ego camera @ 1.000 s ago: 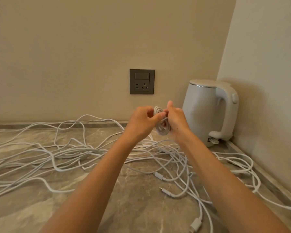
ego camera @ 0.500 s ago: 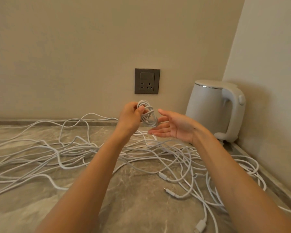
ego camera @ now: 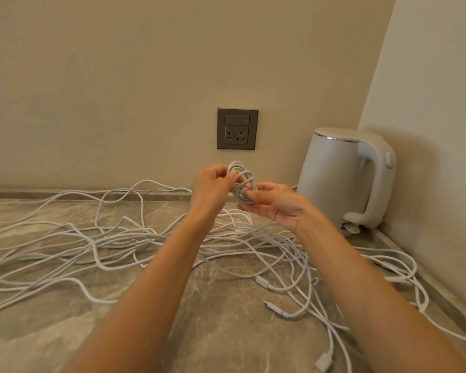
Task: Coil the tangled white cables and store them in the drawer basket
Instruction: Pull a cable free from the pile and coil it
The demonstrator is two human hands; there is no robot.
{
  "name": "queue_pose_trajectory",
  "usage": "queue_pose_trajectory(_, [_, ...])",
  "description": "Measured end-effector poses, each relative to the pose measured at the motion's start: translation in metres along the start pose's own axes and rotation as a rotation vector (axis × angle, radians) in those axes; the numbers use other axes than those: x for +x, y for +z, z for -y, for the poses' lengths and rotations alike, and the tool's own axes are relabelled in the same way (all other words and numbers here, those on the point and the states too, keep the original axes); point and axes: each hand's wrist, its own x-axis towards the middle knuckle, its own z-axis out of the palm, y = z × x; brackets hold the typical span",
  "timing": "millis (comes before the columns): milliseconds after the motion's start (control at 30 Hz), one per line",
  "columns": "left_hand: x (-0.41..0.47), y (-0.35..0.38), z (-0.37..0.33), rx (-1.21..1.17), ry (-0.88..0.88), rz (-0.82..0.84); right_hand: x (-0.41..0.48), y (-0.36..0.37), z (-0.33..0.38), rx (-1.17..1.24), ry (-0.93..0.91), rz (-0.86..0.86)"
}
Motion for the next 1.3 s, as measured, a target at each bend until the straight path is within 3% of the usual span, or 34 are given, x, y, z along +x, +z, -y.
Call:
queue_pose_trajectory(133, [-0.003, -0.003, -0.005, -0.112, -0.066, 0.07, -0.003, -0.004, -0.001, 0.131, 0.11, 0.054])
queue_pose_trajectory(267, [-0.003, -0.004, -0.005, -0.112, -0.093, 0.149, -0.006, -0.006, -0.001, 0.057, 0.156, 0.081])
queue_pose_trajectory(467, [-0.003, -0.005, -0.002, -0.076, -0.089, 0.064, -0.004, 0.004, -0.002, -0.124, 0.095, 0.058])
queue_pose_trajectory(633, [-0.012, -0.018, -0.013, -0.025, -0.061, 0.089, -0.008, 0.01, 0.005, -0.435, -0.007, -0.016])
queue_pose_trajectory(1067, [-0.053, -0.082, -0.017, 0.16, -0.004, -0.079, -0.04, 0.086, -0.017, -0.437, -0.196, 0.005])
queue_pose_trajectory(1300, [-0.062, -0.105, -0.024, 0.073, -0.057, -0.009, -0.058, 0.108, -0.015, -0.424, -0.19, 0.0])
